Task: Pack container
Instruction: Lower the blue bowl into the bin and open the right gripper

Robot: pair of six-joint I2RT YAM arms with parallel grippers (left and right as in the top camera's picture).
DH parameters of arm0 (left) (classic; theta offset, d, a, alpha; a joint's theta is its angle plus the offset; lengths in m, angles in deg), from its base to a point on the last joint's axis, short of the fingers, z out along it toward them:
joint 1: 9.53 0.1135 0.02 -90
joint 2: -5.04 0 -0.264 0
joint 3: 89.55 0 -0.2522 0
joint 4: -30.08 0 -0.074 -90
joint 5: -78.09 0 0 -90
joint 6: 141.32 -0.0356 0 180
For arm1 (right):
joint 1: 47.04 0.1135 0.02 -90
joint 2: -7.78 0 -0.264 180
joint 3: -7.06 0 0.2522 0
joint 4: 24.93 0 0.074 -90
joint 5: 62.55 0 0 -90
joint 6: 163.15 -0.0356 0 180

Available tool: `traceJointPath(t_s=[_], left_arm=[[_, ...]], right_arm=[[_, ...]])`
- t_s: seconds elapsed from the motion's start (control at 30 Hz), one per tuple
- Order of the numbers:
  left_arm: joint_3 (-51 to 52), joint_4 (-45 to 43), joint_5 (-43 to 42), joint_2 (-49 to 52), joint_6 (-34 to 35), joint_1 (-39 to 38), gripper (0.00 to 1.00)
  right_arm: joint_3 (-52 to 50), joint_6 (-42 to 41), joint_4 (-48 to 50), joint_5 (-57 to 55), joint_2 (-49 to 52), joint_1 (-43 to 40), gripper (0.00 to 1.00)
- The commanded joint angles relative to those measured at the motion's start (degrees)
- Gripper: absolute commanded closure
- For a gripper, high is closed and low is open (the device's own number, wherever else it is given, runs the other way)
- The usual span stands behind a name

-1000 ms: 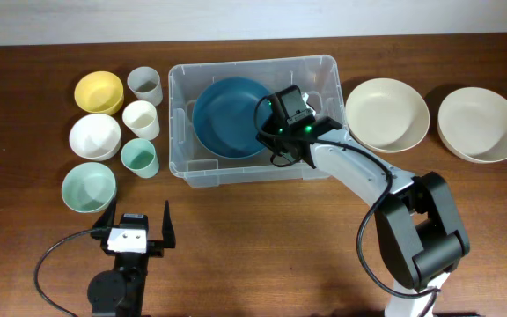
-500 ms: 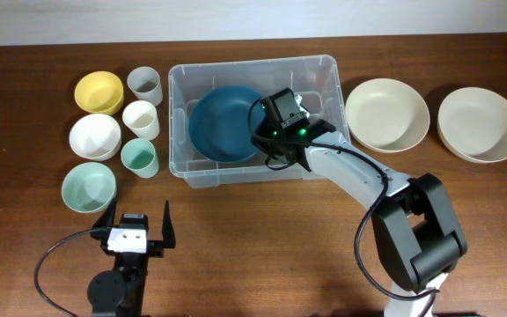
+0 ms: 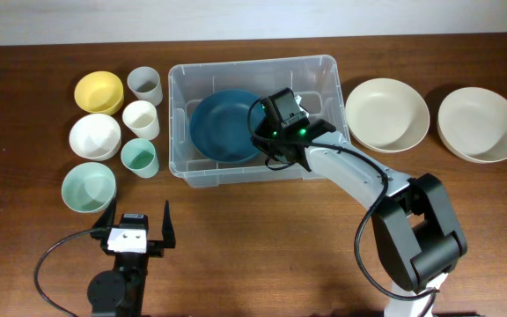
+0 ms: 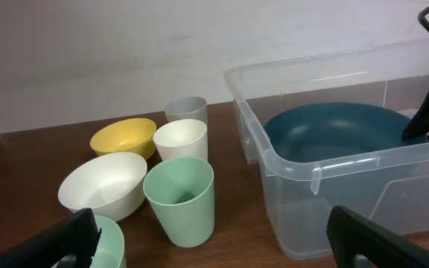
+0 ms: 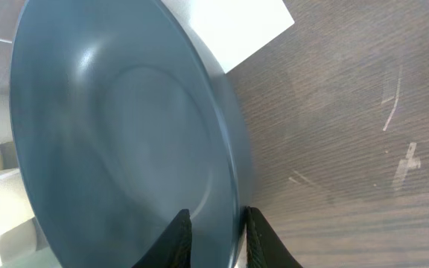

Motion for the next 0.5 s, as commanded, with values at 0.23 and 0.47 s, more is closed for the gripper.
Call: traceJointPath(t_s=[0.23,0.47], left_arm=[[0.42,-0.02,-0.79,-0.42,-0.31,0.24,0.0],[0.42,-0.02,-0.79,-0.42,-0.31,0.24,0.0]], right_arm=[[1.38,-0.04,0.22,3.87,0.04,0.37,0.79],[1.38,0.39,0.07,4.04,0.02,0.26,0.61]])
